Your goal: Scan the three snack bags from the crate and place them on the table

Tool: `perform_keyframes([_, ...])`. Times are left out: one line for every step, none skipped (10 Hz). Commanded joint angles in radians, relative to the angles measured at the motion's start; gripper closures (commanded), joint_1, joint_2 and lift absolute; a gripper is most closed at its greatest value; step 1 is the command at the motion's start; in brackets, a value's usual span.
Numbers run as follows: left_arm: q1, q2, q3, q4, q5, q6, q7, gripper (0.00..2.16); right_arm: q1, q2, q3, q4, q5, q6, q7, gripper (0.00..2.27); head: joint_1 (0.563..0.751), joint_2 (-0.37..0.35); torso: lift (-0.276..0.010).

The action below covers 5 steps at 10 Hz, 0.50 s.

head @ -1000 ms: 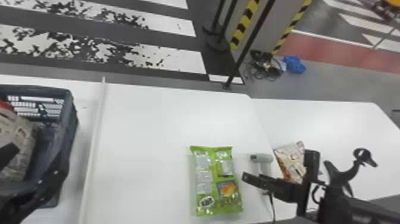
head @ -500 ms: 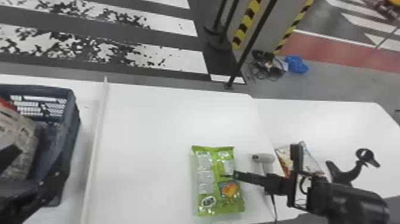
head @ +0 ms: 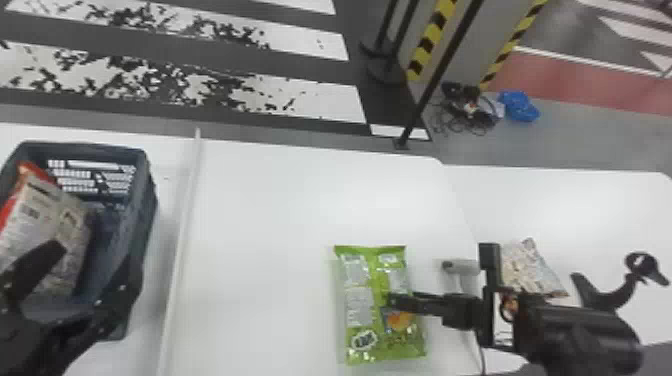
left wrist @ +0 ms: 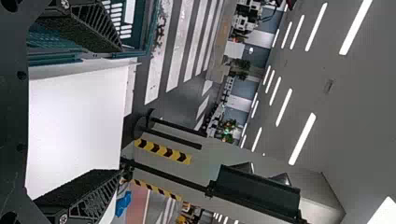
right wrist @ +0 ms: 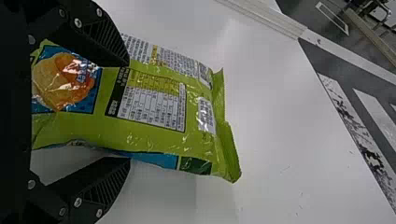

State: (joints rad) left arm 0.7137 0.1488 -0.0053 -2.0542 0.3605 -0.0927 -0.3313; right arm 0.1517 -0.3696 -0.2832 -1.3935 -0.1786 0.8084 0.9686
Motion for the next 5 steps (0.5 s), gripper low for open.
perform_keyframes([-0.002, 0.000, 0.001, 0.002, 0.000, 0.000, 0.000, 0.07, -0.007, 0.004, 0.027, 0.008, 0.039, -0.030, 0.001, 2.18, 0.695, -0.268, -0.037])
perform_keyframes([-0.003, 0.000, 0.001, 0.003, 0.000, 0.000, 0.000, 0.07, -0.001, 0.004, 0.029, 0.007, 0.039, -0.091, 0.015, 2.19, 0.695, -0.259, -0.037])
perform_keyframes([-0.003, -0.002, 0.001, 0.005, 0.000, 0.000, 0.002, 0.07, 0.011, 0.006, 0.016, -0.010, 0.034, -0.106, 0.016, 2.22, 0.695, -0.250, -0.037])
perform_keyframes([-0.003, -0.002, 0.001, 0.005, 0.000, 0.000, 0.002, 0.07, 0.028, 0.011, -0.004, -0.030, 0.024, -0.110, 0.013, 2.22, 0.695, -0.248, -0.037])
perform_keyframes([-0.005, -0.002, 0.002, 0.006, 0.000, 0.000, 0.002, 0.07, 0.048, 0.011, -0.016, -0.068, 0.007, -0.097, 0.016, 2.22, 0.695, -0.251, -0.037])
